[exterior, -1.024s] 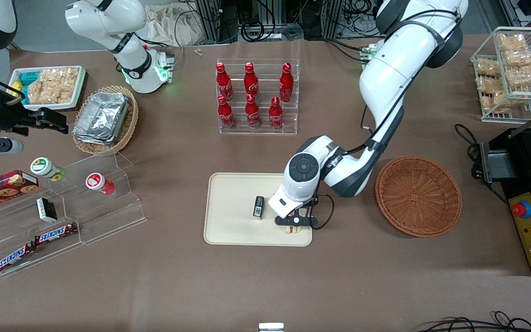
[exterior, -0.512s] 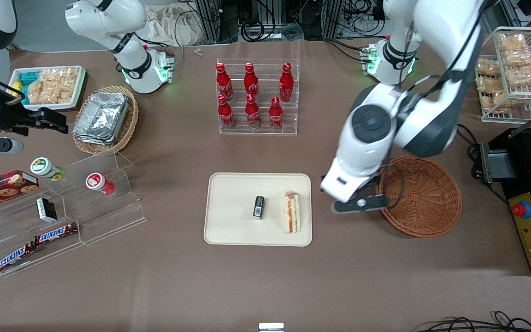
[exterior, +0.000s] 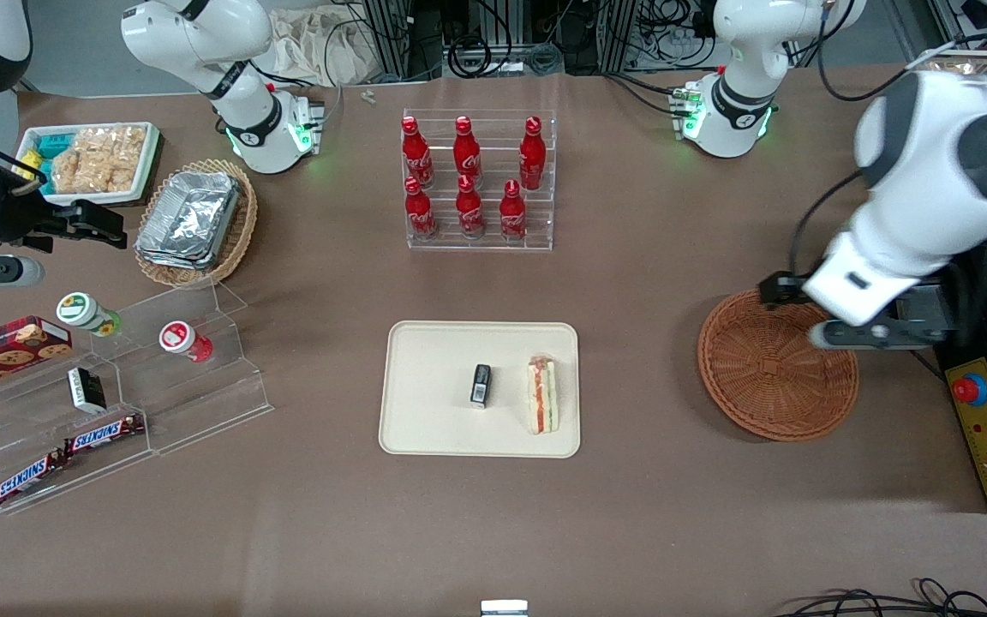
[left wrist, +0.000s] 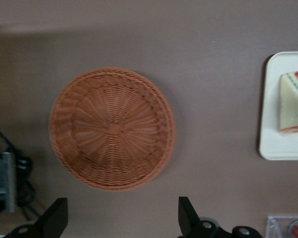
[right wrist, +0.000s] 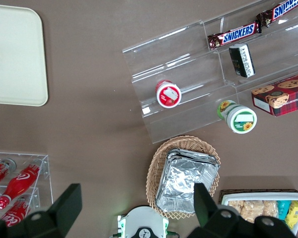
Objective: Place sandwich from basket to tray
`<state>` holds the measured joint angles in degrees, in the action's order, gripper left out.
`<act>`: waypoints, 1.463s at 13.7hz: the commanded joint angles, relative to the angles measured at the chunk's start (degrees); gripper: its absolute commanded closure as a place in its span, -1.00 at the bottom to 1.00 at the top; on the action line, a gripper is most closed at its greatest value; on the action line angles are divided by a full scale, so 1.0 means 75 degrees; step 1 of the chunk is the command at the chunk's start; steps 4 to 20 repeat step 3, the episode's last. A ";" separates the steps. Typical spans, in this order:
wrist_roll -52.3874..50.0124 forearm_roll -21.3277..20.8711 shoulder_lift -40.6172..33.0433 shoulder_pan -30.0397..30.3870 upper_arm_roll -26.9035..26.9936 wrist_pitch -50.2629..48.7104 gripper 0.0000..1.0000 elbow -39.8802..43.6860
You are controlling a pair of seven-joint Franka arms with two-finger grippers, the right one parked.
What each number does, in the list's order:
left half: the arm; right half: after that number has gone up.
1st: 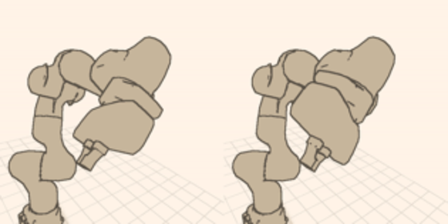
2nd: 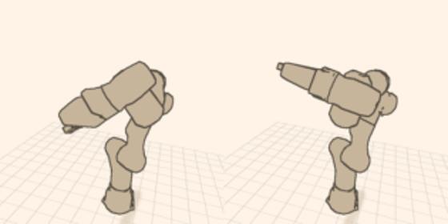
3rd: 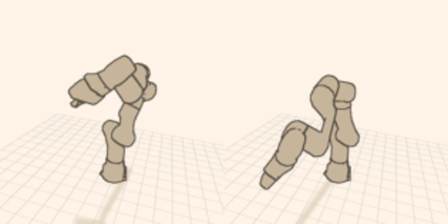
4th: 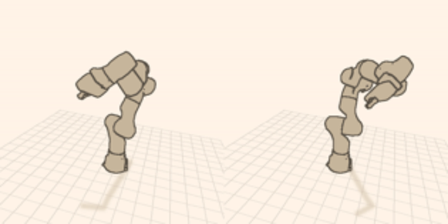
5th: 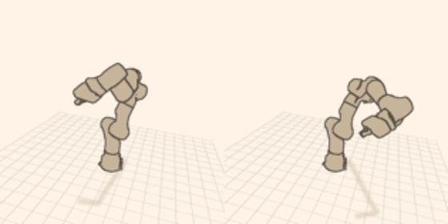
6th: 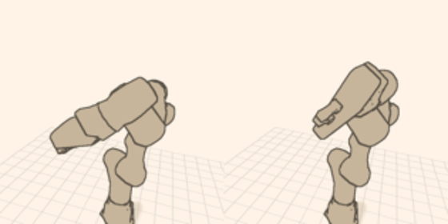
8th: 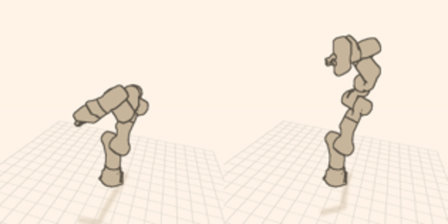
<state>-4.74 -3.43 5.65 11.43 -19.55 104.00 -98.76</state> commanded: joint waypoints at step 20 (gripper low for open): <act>0.0667 0.0129 0.0313 0.0655 -0.0089 -0.0214 -1.00 0.0371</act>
